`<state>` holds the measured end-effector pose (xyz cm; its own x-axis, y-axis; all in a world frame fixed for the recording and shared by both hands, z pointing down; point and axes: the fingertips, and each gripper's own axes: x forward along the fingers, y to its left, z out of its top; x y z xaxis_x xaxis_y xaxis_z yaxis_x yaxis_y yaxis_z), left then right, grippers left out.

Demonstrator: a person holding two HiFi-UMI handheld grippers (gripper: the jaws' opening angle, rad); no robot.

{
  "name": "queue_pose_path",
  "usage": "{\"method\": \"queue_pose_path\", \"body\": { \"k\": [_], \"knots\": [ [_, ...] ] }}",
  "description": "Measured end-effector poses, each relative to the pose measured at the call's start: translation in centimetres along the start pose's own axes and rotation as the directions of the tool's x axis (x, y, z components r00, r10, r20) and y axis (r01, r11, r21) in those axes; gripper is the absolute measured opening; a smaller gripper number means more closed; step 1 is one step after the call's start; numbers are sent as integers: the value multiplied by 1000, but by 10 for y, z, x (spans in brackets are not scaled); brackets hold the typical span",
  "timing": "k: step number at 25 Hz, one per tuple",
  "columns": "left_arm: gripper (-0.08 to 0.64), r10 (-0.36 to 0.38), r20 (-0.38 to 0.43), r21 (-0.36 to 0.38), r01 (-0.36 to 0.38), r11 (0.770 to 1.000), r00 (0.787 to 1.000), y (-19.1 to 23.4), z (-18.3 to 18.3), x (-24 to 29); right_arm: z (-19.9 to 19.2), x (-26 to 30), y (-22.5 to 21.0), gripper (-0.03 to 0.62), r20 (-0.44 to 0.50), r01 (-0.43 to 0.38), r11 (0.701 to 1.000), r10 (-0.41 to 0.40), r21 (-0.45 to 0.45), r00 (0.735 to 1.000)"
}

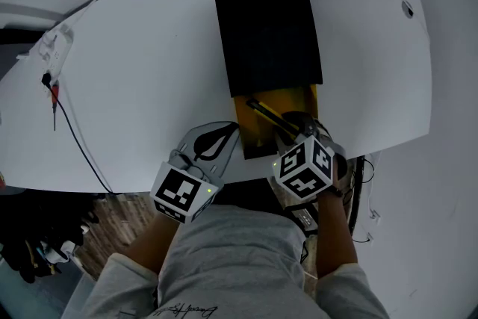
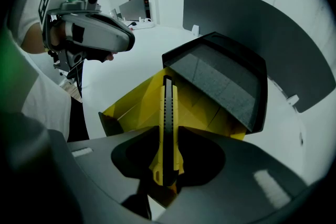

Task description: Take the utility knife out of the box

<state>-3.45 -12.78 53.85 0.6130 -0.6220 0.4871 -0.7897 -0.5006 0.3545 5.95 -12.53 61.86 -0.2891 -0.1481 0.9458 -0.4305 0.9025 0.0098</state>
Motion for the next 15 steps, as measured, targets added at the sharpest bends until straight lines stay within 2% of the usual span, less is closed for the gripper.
{"method": "queue_pose_path", "body": {
  "k": [15],
  "knots": [
    [2, 5, 44, 51, -7, 999, 999, -10, 34, -11, 15, -46, -9, 132, 172, 26, 988, -52, 151, 984]
  ]
}}
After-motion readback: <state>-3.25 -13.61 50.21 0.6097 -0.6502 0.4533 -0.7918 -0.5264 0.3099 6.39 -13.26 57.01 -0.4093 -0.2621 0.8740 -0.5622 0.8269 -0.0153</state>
